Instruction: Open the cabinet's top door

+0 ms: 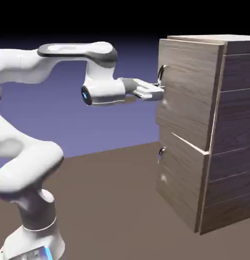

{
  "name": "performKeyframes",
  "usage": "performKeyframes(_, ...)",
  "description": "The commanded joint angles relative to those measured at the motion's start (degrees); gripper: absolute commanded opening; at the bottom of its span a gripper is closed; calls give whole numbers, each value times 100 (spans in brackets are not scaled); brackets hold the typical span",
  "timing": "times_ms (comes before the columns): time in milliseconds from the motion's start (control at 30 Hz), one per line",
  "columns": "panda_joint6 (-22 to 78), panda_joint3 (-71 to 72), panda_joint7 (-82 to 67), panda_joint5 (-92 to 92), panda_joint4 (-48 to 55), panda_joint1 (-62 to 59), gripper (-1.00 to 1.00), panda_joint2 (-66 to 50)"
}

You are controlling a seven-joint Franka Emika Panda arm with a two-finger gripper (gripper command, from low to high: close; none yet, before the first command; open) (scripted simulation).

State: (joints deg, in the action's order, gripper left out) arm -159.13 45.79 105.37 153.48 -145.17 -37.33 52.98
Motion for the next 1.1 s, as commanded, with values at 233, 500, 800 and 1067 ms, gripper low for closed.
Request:
performKeyframes(233, 1063, -1655, 604, -1834, -1122, 1395, -100, 383)
performKeyframes(500, 2276, -3218, 1203, -3827, -1854, 1958, -100, 909)
performKeyframes(800, 4003, -5041, 1512, -6052, -2042, 1896, -100, 1001)
performKeyframes(1067, 5792, -6703, 1371, -7833, -1466, 1914, -100, 239)
